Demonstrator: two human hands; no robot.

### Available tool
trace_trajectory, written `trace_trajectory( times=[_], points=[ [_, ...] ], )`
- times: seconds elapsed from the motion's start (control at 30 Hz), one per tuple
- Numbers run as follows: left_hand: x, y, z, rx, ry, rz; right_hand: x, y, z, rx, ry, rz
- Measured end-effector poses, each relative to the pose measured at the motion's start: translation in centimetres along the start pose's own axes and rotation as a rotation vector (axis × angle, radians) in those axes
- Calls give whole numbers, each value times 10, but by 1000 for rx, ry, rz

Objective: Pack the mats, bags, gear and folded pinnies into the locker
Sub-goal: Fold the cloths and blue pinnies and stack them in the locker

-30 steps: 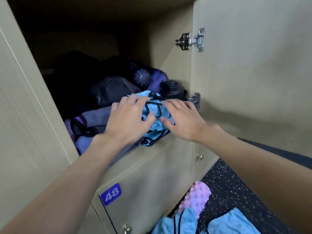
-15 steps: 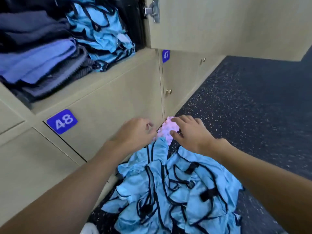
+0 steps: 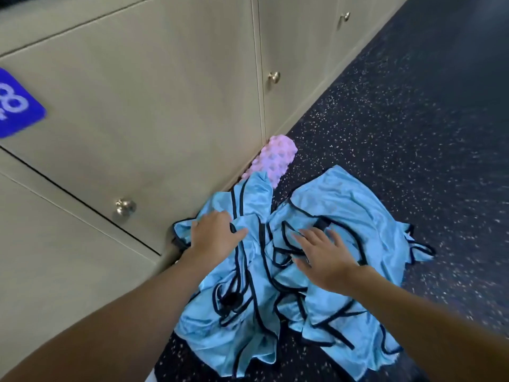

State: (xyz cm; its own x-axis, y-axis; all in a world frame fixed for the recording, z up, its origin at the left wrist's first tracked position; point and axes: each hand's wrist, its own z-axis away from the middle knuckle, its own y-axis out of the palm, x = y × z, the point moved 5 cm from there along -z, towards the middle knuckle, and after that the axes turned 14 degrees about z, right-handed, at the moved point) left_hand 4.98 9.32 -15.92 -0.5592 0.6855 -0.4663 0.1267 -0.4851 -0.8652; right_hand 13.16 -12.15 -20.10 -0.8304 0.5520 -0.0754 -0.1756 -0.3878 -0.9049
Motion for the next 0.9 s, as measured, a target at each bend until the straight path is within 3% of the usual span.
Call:
trace_trajectory(
  times=[0.13, 0.33, 0.43, 0.6, 0.77, 0.9],
  points=[
    [-5, 4, -1, 13, 31, -5, -2, 9, 1, 31, 9, 4],
    [-29, -29, 13, 30, 188, 314, 2, -39, 10, -53, 57, -28],
    [-56, -70, 27, 24, 303, 332, 9, -87, 20, -211, 57, -193],
    [-113, -160, 64, 64, 480, 351, 26, -200, 63, -493, -52, -770],
    [-162, -257, 113, -58, 581, 373, 31, -297, 130, -651, -139, -842],
    [-190, -318, 158, -195, 642, 372, 31, -362, 199, -796, -127, -767]
  ],
)
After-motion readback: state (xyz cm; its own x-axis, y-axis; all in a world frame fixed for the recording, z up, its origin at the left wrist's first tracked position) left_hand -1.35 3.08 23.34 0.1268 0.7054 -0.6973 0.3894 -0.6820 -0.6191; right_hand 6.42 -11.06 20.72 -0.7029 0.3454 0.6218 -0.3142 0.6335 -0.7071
